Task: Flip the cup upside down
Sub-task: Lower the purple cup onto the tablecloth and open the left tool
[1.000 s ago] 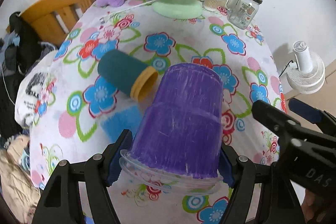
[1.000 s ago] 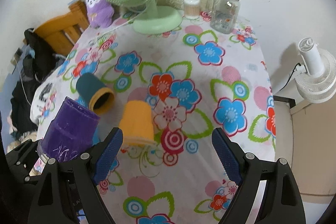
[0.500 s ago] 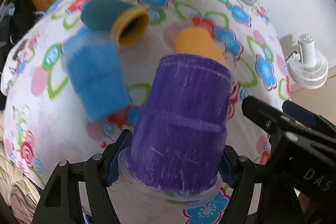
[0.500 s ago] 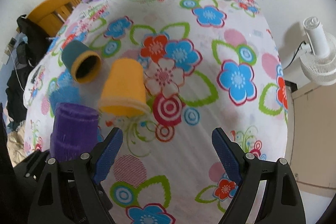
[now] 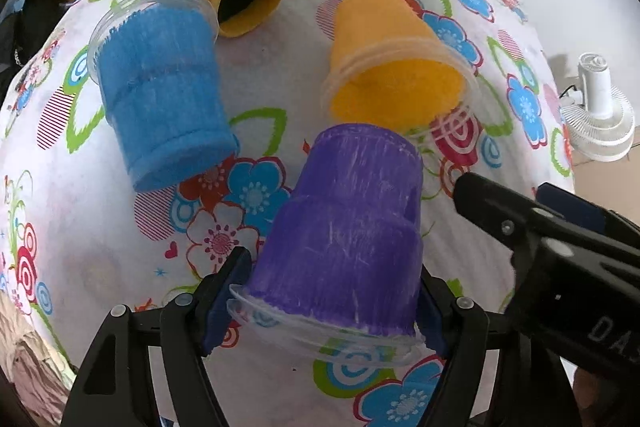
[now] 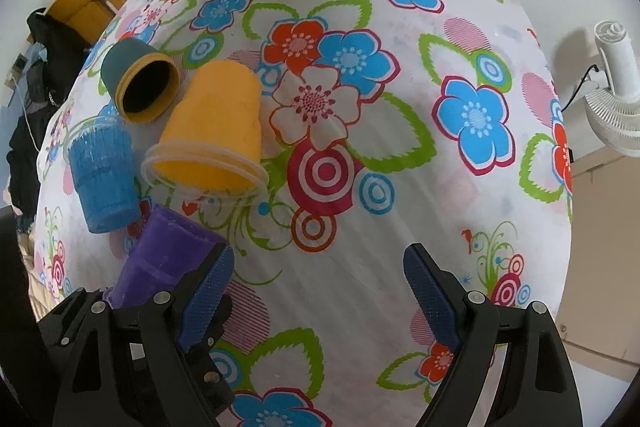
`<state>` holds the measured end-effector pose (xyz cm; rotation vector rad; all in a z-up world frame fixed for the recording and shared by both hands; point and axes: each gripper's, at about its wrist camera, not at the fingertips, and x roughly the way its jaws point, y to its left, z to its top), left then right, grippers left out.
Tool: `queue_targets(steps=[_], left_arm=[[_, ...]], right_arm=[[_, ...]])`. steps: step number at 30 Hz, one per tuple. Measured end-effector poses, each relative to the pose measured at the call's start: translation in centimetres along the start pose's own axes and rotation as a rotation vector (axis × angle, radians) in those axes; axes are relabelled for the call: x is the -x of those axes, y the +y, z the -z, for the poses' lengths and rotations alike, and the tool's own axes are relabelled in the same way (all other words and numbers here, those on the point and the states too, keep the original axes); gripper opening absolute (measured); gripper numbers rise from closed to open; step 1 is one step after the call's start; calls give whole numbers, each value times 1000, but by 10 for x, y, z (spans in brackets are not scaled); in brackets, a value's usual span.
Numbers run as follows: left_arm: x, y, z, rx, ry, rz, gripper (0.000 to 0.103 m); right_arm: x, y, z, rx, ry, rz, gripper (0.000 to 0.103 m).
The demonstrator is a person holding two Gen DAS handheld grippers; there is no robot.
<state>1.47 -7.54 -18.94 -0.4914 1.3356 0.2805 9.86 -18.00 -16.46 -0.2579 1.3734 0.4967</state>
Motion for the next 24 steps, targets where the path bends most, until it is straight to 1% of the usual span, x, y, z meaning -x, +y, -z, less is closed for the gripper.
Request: queue_targets(steps=[2,6,12,18,21,24], left_arm=[[0,-2,1,-31,12,10,87],[4,-7,5,-94,27,-5,90],[22,-2,4,-130,15,-9,90],[57,10,-4,-162,-35,-15,90],[73,11,-12,-198,-68,-22,90],[89,17,-16,-239,-109,-44,90]], right_arm=[[1,2,1,-1,-1,-1,89],[7,7,1,0,-11,-4,89],[25,16,-1,-14,-50,-11,89],[49,28,1,-29,-93,-18,89],[63,35,3,-45,-121,-20,89],[77,41,6,-71,-153,-20,89]])
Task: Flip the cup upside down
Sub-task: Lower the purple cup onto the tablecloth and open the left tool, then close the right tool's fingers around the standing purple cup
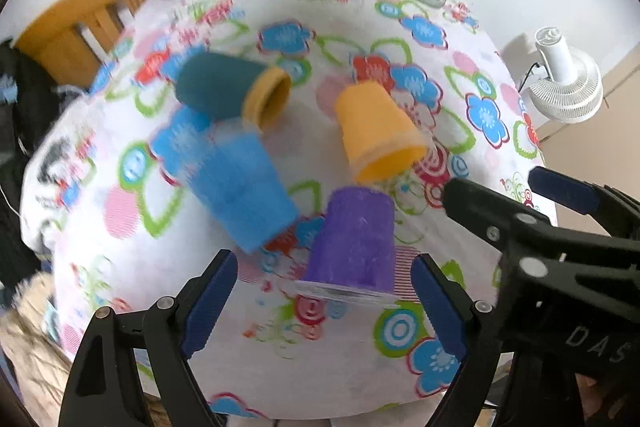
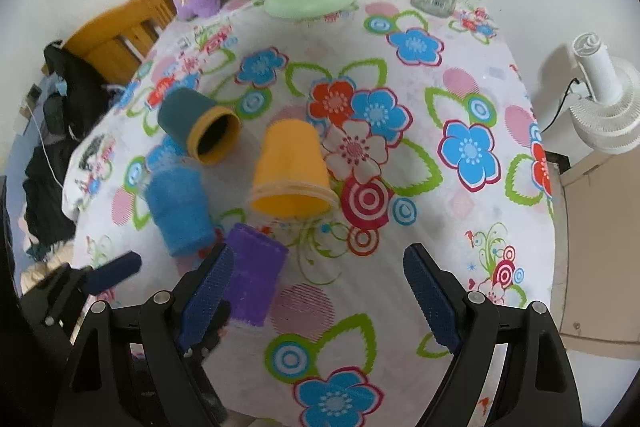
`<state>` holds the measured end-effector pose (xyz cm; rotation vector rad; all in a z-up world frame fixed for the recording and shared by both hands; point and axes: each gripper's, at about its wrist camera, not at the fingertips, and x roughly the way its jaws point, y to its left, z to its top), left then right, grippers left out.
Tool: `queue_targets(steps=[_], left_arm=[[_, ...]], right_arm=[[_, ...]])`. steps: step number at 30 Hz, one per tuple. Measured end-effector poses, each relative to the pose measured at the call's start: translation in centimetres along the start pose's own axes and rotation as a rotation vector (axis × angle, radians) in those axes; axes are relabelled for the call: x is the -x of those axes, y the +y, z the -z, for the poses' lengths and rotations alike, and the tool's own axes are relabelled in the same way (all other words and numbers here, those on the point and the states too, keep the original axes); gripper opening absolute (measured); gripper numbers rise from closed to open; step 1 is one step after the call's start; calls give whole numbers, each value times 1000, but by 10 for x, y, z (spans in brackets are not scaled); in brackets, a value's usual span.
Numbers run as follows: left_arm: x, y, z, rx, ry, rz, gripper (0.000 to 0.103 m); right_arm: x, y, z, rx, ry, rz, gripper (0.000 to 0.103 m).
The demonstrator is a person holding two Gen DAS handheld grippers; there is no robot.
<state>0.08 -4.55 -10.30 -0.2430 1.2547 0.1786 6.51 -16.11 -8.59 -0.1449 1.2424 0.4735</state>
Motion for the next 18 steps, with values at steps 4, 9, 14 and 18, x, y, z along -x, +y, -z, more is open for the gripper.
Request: queue_targets(steps=[4,9,14,18], left_arm=[[15,8,-5,-47,-21,-4,90],[31,15,-6,-111,-45,2,90],[35,19,-7,-196,-47,13,90],[31,26,-6,-253,-40,15,90]], right_arm=[[20,9,3,-43,-39,0,89],[35,19,12,-110,-52,-15,89],[38,29,19,-154,-59,-5,89],[34,33,22,-190,-60,8,89]])
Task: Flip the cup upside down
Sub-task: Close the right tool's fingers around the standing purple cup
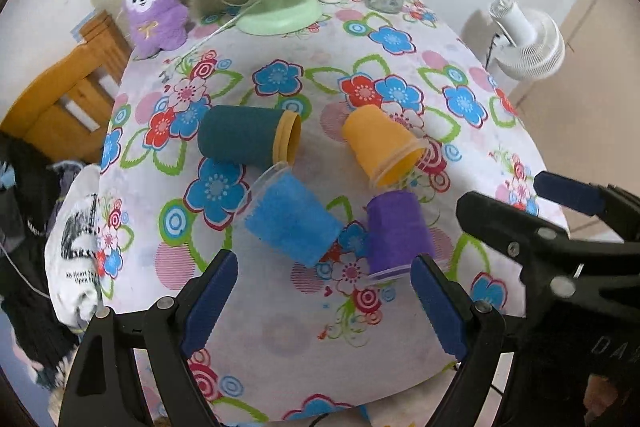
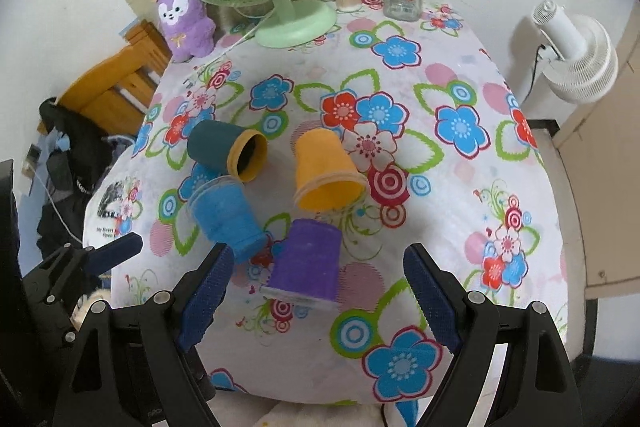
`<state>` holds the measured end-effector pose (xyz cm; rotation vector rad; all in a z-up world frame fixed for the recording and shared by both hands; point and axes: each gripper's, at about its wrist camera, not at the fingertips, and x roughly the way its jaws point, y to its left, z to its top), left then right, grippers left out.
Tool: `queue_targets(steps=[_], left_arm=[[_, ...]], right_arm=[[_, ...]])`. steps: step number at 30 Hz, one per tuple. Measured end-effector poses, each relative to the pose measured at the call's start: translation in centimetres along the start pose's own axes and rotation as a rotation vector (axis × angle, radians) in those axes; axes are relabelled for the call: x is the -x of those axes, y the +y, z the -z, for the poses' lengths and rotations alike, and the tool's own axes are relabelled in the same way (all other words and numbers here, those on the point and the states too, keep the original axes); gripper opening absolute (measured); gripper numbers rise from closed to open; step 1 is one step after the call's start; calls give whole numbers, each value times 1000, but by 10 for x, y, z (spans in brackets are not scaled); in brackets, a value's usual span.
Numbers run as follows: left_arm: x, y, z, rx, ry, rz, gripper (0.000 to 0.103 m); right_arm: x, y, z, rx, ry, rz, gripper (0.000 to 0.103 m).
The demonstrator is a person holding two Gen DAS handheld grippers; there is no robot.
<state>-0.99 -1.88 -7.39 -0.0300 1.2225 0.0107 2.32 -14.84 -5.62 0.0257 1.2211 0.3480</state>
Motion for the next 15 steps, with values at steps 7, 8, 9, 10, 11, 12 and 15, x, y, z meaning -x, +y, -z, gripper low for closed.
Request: queue_targets(steps=[7,8,9,10,11,12,15], left_arm=[[-16,17,0,-62,34,13,90],[-19,20,-1,-69,40,14,90],[-23,22,-2,-78,46,19,90],[-26,23,-3,-85,51,21,90],[-30,24,-4,-93,56,21,90],[-34,25,-4,-103,63,21,90],[-49,27,-8,-134,87,14,90]], right_arm=[[-24,5,4,-54,35,34,89],[-29,6,4,-63,44,38,89],[-35,6,4,-75,55,43,89],[-41,5,4,-87,66,46,89],[-47,4,4,-102,79,47,89],[-52,3,3,-114,88,48,89],[-67,2,1,-140,113,60,89]])
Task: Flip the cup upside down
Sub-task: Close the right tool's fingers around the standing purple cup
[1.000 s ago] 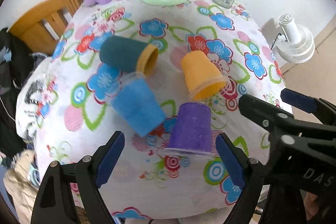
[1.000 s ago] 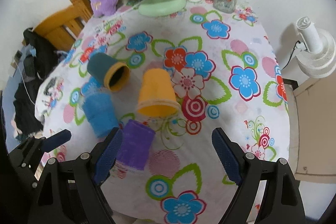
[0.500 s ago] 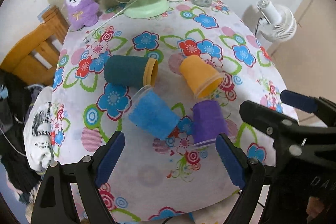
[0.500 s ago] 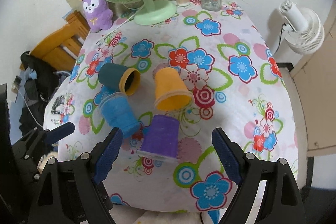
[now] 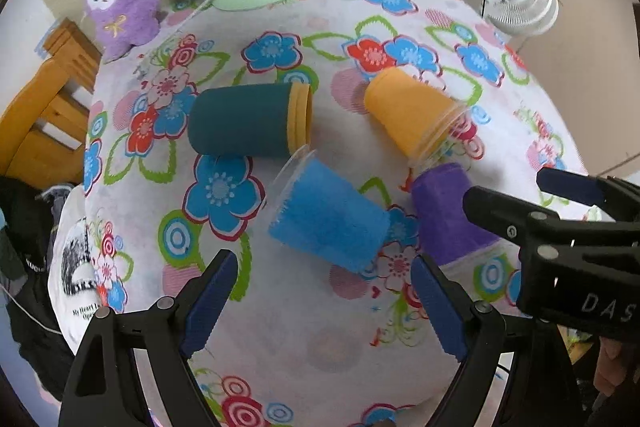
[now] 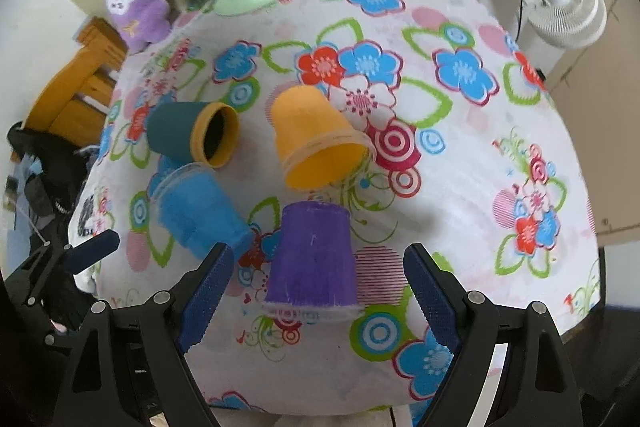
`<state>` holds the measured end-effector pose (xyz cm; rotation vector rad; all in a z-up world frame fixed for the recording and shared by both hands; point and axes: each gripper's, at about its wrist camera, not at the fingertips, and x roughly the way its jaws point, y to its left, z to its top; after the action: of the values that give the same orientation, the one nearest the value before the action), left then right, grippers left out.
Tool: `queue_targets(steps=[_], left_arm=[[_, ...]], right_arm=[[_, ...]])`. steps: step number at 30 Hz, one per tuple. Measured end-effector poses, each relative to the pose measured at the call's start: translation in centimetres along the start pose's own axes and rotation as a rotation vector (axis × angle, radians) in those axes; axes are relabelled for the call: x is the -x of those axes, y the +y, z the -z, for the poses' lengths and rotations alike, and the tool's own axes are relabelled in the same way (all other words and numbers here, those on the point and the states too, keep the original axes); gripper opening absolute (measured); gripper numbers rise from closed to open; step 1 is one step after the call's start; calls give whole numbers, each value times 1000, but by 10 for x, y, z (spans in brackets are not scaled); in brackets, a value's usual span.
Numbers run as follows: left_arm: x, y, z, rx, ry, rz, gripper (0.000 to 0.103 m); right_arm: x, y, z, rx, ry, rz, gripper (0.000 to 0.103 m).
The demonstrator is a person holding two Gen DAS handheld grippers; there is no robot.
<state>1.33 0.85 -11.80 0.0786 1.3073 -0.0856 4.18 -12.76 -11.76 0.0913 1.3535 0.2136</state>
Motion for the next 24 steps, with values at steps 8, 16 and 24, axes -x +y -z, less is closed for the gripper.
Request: queue_targets(steps=[8,16,24], left_arm=[[-26,6,-5,-34,37,13,90],[-44,4,-6,-56,74,4,91],[-50,2,-6,-54,94,39,91]], right_arm=[[-40,4,-7,7,78,41,89],[-68,2,-10,-5,160,60,89],[-85,5,-9,18,217,75,89]])
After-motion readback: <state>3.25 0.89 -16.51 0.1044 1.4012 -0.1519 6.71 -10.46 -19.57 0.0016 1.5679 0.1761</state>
